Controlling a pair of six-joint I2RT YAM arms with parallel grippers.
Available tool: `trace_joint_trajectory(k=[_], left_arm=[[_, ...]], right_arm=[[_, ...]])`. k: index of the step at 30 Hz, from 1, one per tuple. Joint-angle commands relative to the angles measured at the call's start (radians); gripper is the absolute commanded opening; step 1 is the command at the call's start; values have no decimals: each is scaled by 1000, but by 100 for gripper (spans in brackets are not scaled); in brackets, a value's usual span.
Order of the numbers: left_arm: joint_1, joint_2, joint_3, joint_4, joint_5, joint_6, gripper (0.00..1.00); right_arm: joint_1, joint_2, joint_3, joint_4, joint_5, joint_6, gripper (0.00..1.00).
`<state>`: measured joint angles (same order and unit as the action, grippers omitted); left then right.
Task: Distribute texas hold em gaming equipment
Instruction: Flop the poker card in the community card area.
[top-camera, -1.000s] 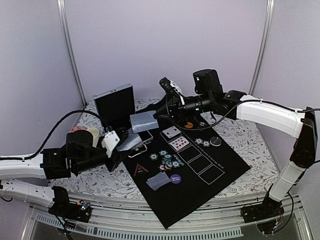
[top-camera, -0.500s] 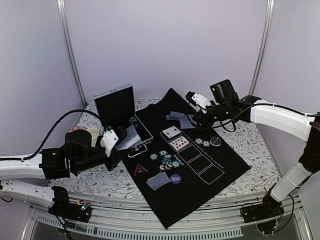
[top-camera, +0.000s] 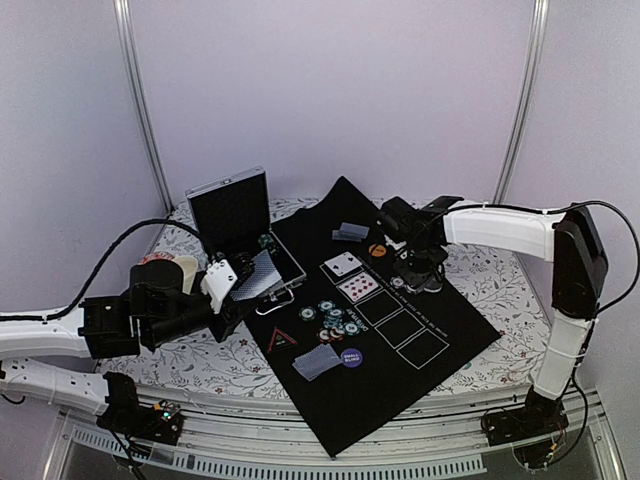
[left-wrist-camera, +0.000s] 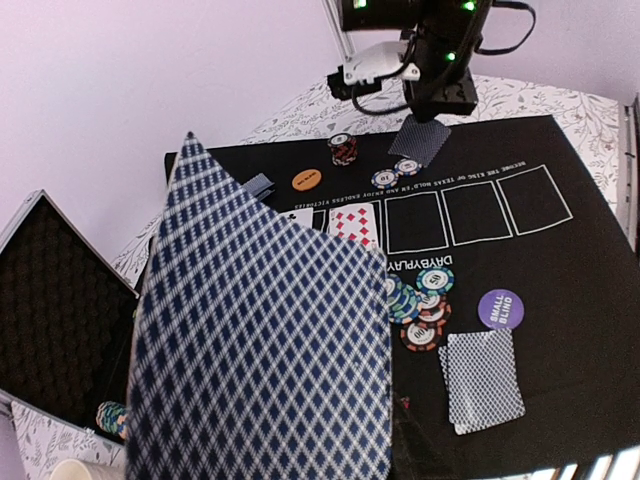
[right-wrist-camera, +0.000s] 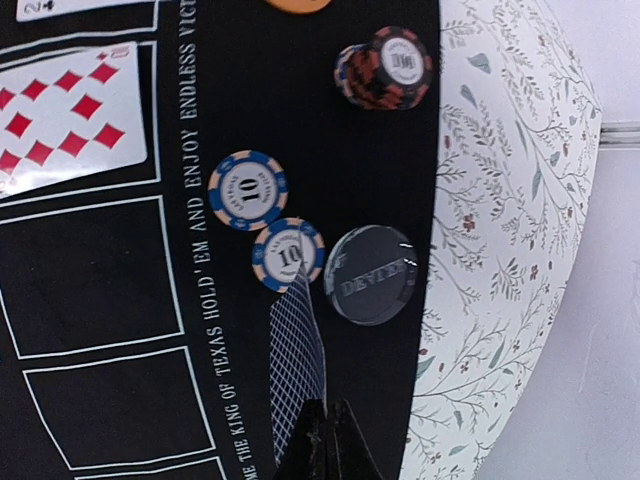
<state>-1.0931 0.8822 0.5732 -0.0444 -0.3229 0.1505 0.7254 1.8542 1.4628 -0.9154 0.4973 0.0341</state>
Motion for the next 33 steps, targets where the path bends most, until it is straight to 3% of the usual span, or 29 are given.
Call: trace_joint_trajectory(k=[1,9,17,33], left_arm=[[-9,-3,11,10,4,6,34],[-9,-21,6,2,3,-2,34],[-10,-22,3,1,2,-1,34],[-10,-42,1,-9,-1,-2,34]], right_arm=[[76,118,77,-120,62,105,2],[139,270,205,-128,-141,93,2],[130,313,231,-77,-317,120,2],[62,341,269,-84,-407,232,2]])
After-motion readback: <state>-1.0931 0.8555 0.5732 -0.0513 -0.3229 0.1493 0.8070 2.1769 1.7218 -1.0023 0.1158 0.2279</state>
